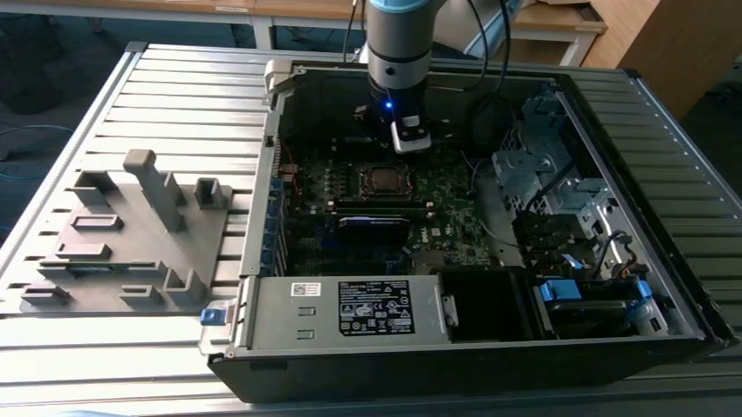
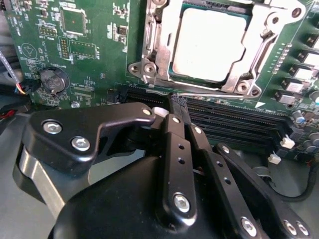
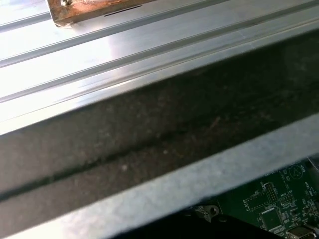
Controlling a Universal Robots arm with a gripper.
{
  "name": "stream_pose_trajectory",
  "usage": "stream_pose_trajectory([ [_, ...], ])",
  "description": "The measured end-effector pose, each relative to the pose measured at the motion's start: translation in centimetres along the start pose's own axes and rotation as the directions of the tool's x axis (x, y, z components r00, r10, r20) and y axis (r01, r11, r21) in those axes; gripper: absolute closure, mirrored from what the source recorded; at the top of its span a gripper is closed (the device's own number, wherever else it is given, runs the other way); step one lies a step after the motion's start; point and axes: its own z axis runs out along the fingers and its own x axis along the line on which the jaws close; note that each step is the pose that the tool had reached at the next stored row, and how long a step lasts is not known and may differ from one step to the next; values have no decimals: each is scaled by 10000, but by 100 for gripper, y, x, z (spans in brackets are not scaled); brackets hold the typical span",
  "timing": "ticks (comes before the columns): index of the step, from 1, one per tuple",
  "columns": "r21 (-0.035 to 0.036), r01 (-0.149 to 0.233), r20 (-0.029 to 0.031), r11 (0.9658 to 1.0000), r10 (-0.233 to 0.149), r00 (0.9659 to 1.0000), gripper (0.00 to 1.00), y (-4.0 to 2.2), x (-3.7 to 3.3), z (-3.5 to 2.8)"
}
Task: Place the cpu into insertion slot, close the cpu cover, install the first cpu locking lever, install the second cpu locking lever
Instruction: 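Install the first cpu locking lever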
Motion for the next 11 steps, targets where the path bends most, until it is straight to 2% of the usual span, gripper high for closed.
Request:
stream_pose_trajectory([
  [11,7,-35,6,10000,35,10000,89,-3,5,3],
])
